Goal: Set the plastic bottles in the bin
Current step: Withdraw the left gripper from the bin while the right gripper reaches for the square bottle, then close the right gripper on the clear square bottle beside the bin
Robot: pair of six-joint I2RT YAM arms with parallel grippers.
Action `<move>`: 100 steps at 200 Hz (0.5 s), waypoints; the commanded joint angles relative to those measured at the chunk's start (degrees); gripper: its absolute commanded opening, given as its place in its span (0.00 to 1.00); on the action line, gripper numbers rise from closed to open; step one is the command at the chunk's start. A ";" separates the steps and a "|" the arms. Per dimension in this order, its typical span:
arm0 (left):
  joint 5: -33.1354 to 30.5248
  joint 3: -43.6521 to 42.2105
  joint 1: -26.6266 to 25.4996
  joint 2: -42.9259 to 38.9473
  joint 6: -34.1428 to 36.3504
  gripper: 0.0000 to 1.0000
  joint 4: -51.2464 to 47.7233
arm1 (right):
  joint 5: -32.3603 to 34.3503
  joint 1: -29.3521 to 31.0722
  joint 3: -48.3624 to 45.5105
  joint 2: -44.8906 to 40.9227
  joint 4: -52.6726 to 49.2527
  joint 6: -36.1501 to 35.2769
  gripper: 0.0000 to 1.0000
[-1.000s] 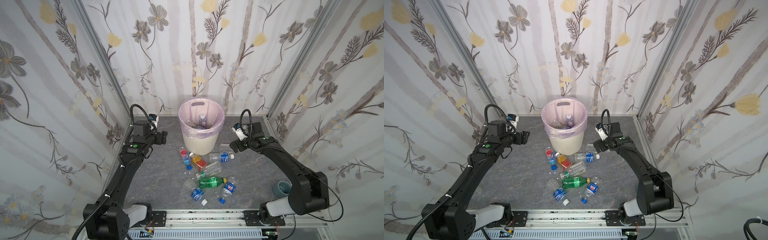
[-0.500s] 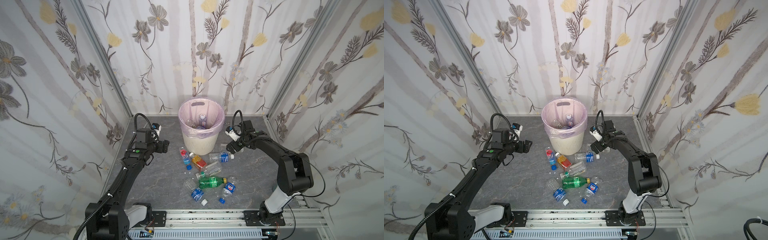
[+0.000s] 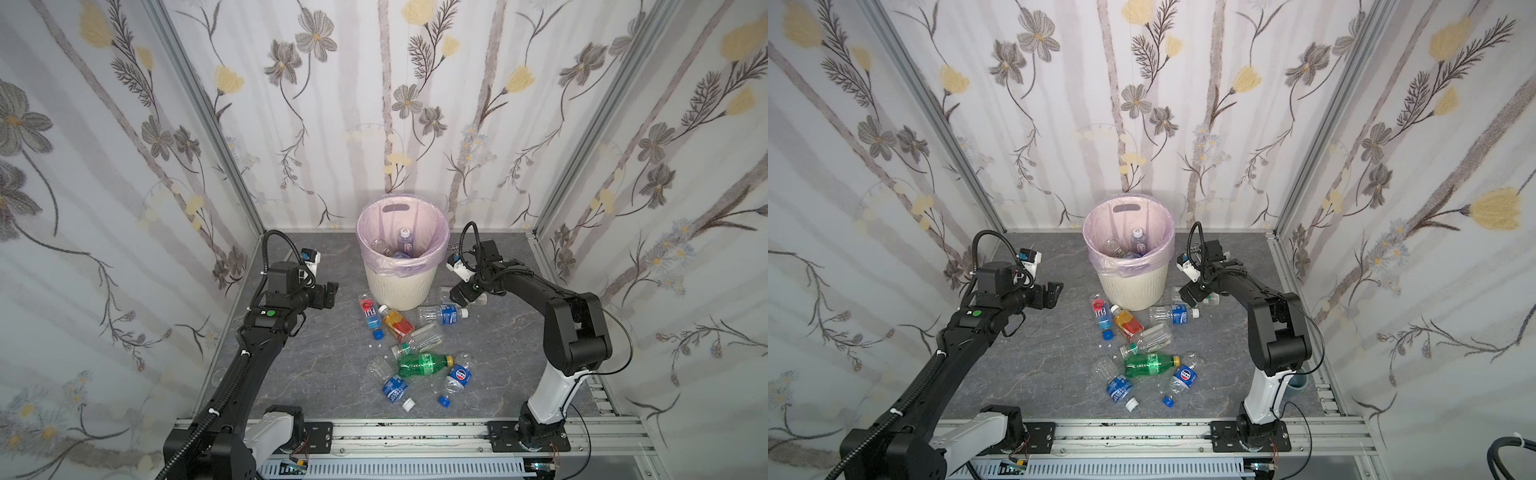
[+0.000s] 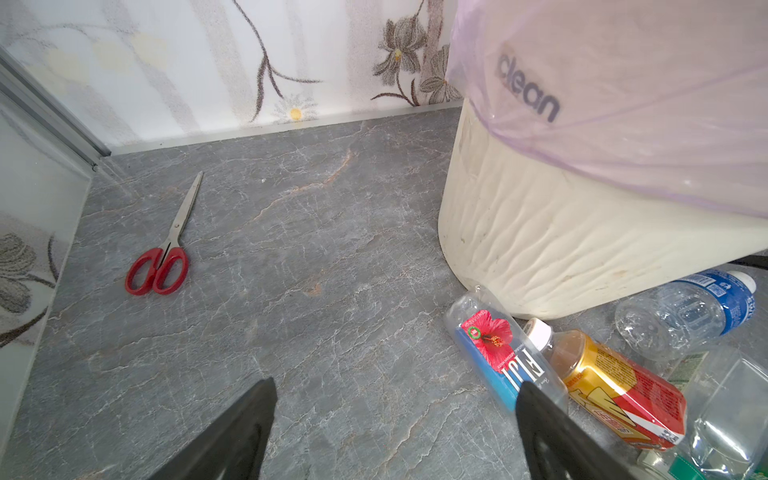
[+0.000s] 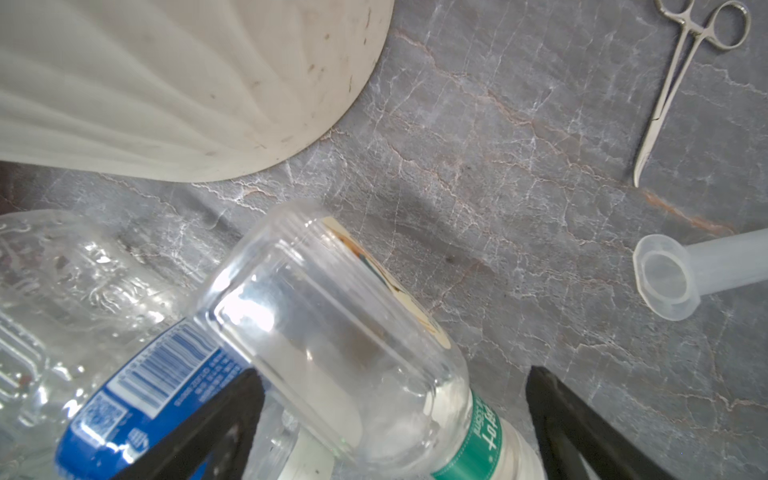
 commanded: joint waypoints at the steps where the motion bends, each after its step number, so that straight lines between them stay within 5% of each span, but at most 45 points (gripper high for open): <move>1: -0.20 0.22 0.04 -0.34 0.51 0.92 1.59 | -1.27 0.31 0.64 0.72 1.49 -1.09 0.99; 100: -0.64 0.63 0.04 -1.52 0.68 0.92 1.55 | 3.43 0.74 1.96 4.65 3.72 2.39 0.92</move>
